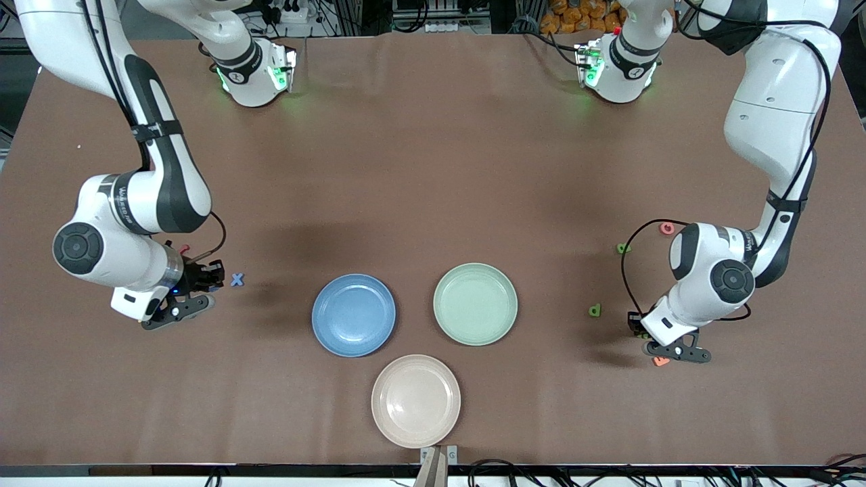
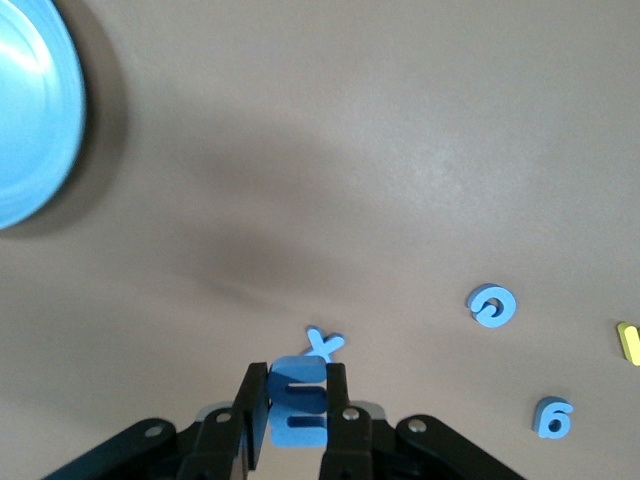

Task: Sort letters by color into matching plates
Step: 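Carry the blue E to the blue plate while the left gripper lifts green u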

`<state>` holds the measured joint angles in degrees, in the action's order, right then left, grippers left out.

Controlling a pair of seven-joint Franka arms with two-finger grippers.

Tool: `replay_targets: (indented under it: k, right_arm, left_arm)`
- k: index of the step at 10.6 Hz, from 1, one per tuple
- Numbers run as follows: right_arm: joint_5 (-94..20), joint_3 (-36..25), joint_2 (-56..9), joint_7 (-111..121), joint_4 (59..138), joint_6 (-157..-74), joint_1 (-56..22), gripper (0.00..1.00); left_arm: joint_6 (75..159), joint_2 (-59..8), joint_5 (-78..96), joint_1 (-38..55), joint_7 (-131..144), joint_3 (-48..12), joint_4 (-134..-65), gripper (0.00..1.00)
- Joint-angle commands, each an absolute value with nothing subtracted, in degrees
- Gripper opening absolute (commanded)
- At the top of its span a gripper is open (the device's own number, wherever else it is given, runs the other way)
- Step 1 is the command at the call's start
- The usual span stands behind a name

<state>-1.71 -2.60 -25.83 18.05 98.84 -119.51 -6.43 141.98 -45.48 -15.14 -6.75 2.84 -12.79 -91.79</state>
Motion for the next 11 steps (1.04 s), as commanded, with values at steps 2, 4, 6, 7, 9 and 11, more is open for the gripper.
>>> replay_targets:
  k: [2,4,6,7,9,11]
  right_arm:
    - [-5.3,-2.6,-27.2,7.4,93.7,-117.3,-10.6,0.22]
    - [-5.8,-2.6,-28.3,0.6,91.2,-117.3,-13.2,0.22]
    - [-5.8,-2.6,-30.0,-4.9,88.9,-117.3,-16.2,0.22]
    - [-5.8,-2.6,-31.1,-7.5,87.9,-117.4,-17.6,0.22]
    - [-5.6,-2.6,-33.2,-12.3,86.3,-117.8,-20.9,0.22]
    - [-5.5,-2.6,-36.3,-16.6,84.0,-118.0,-23.2,0.22]
  left_arm:
    - [141.9,-45.8,-13.8,-6.8,1.0,-12.6,-91.5,0.0]
    - [141.9,-45.9,-13.8,-6.7,1.1,-12.7,-91.5,0.0]
    - [141.9,-45.8,-13.8,-6.7,1.1,-12.6,-91.5,0.0]
    - [141.9,-45.9,-13.8,-6.6,1.5,-12.6,-91.5,0.0]
    - [141.9,-45.9,-13.7,-6.4,1.7,-12.6,-91.5,0.0]
    - [141.9,-45.9,-13.7,-6.3,1.9,-12.6,-91.5,0.0]
